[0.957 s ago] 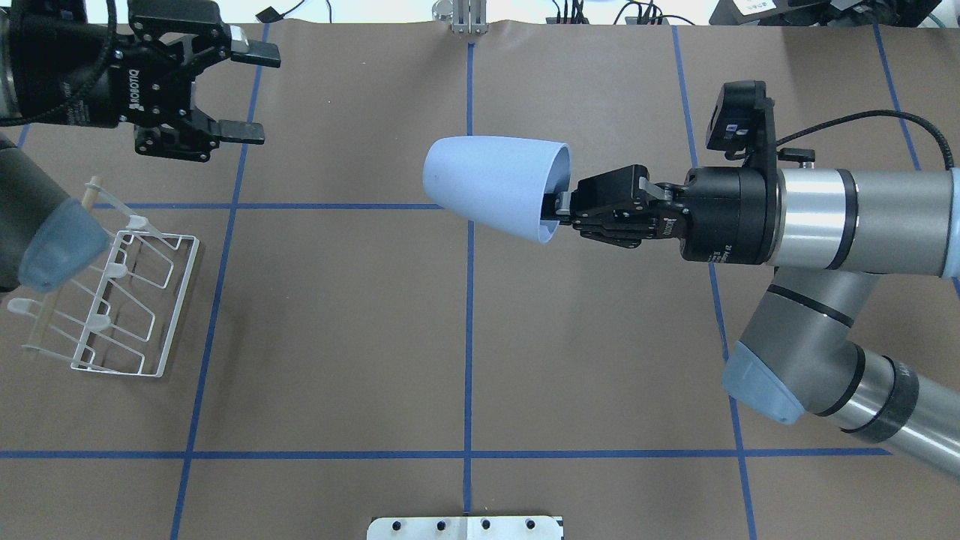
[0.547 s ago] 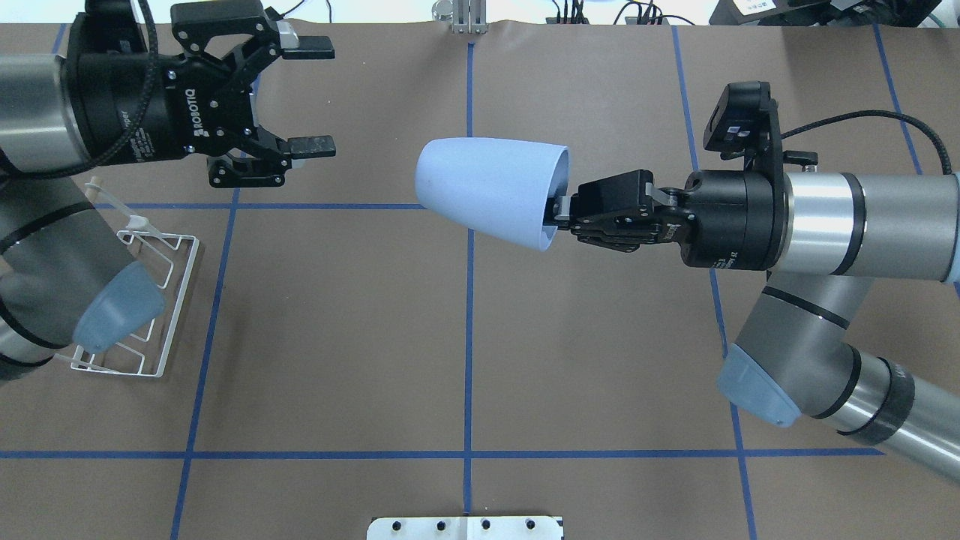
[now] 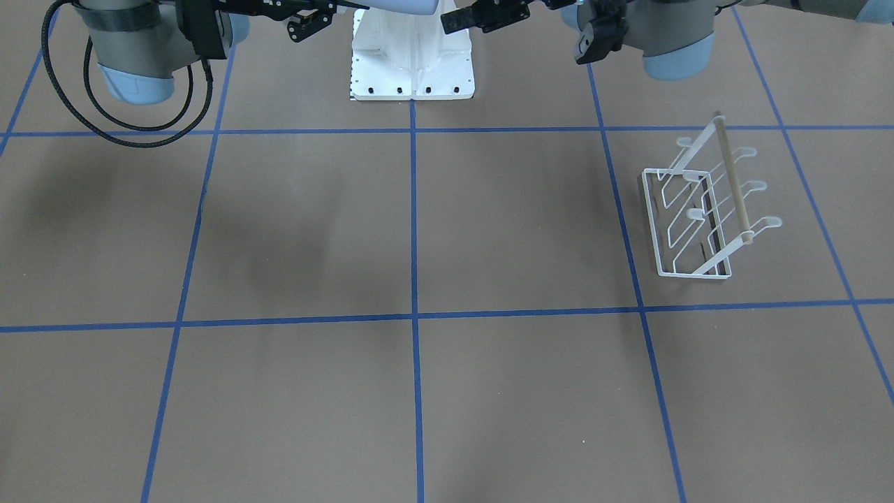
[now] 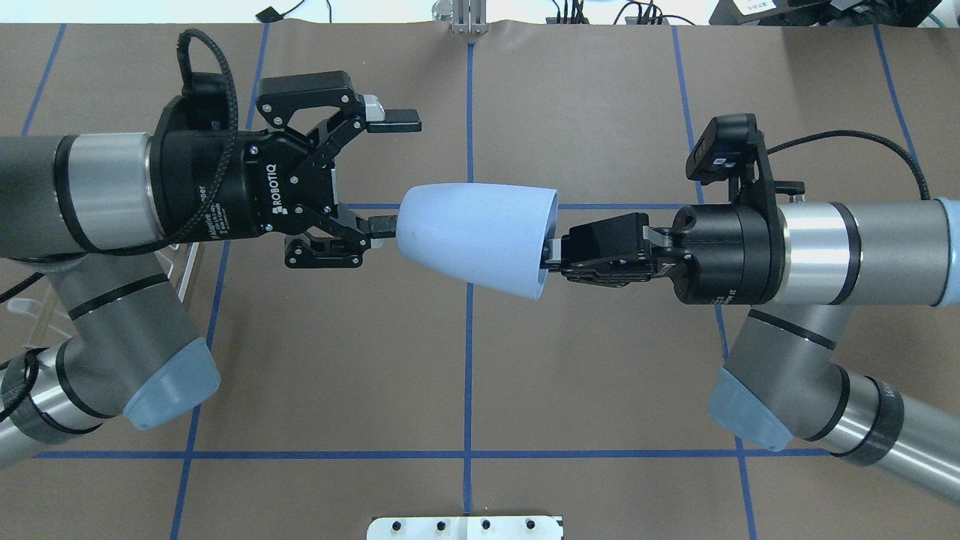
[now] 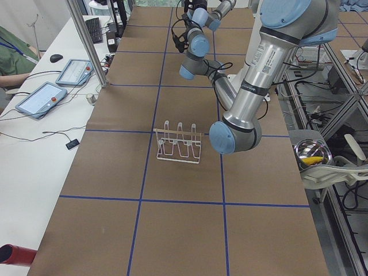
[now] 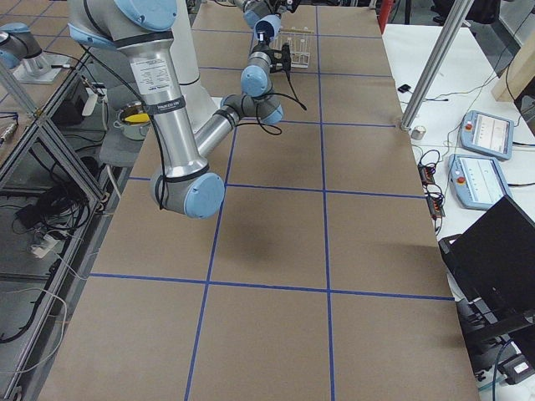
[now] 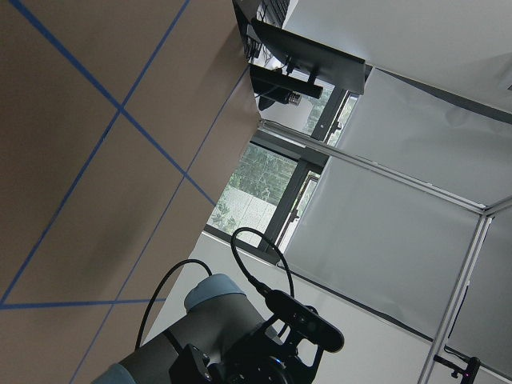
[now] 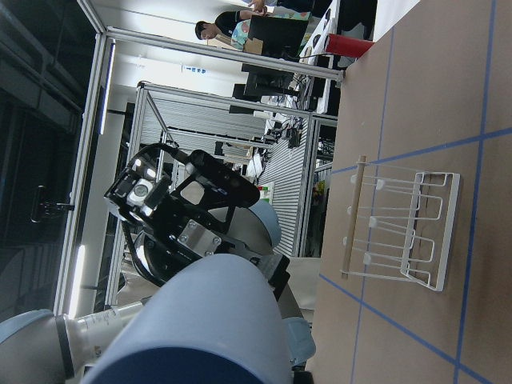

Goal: Hang cup on cup holder
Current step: 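Bring the left gripper to the cup's closed end while the right gripper holds it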

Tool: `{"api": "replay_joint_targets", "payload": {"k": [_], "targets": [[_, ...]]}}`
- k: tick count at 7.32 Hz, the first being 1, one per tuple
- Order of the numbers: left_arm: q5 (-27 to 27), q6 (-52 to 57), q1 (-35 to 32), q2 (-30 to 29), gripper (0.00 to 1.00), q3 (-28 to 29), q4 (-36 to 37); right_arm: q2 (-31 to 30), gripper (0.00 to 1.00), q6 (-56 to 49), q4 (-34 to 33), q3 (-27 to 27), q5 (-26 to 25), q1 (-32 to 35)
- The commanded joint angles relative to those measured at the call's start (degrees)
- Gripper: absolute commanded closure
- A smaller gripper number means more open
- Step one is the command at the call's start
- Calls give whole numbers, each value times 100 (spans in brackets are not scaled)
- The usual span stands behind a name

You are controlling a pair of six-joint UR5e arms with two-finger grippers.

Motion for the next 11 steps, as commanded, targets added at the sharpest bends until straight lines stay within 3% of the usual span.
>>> {"api": "replay_joint_targets", "payload": {"k": [1,11], "targets": [[6,-45,70,-19,2,-3,2,0,100,1,140,3,56,-31],[-3,-71,325,-11,2,-196,2,-17,100,-7,149,-15,47,-13]]}}
